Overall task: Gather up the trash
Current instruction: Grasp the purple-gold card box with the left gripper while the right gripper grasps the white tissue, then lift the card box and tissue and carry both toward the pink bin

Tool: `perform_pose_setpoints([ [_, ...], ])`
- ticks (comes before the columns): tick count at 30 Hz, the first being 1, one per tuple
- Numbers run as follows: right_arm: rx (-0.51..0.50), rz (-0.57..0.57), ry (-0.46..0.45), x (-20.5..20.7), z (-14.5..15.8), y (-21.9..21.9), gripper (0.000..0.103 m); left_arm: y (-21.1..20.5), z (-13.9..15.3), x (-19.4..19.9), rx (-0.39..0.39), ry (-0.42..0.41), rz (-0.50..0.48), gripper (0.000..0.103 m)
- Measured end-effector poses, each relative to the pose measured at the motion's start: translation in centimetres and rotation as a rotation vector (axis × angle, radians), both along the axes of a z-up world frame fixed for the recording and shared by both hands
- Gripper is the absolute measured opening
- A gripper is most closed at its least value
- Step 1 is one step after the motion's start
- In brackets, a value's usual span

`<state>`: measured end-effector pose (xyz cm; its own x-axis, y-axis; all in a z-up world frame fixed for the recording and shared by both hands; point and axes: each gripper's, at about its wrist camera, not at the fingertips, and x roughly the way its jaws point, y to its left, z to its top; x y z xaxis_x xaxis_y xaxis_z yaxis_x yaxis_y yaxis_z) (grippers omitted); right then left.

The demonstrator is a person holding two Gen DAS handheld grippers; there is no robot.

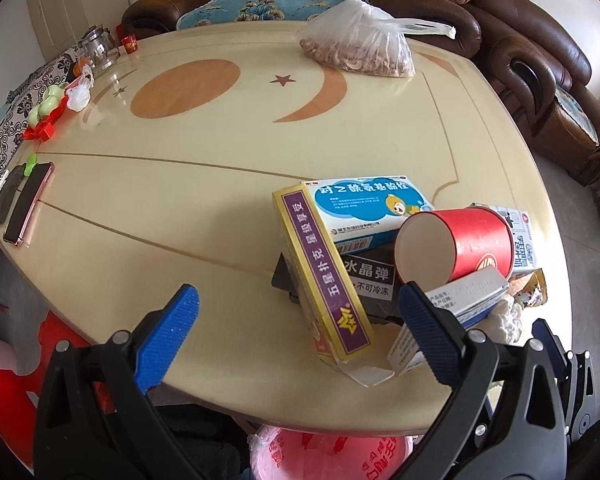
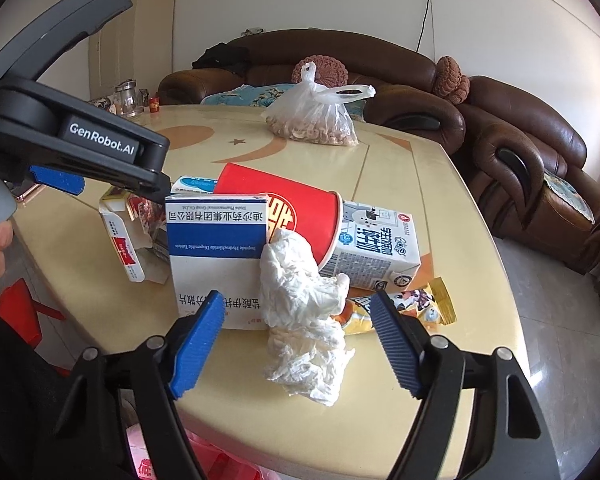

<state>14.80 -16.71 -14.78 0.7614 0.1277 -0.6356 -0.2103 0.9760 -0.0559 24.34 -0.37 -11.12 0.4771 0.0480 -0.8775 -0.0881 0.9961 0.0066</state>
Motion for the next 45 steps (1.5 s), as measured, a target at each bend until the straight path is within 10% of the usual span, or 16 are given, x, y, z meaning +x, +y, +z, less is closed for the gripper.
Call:
perform_pose_setpoints([
  [16,-0.003,0.002,0.029,1.5,-1.3,-0.3,0.034,0.1,-1.8,1.9,-0.029,0.090,-0.014,0.068],
  [30,0.002,-0.036,0.041,1.4,-1.5,-1.0,0.025,1.0,-2.2,1.9,-0.035,0.127,0.007,0.023],
  [45,0.015,-0.037,0.031,0.7,-0.7,-1.0,0.022,1.5,-1.2,0.5,-0.006,0.071,0.005,0.021],
])
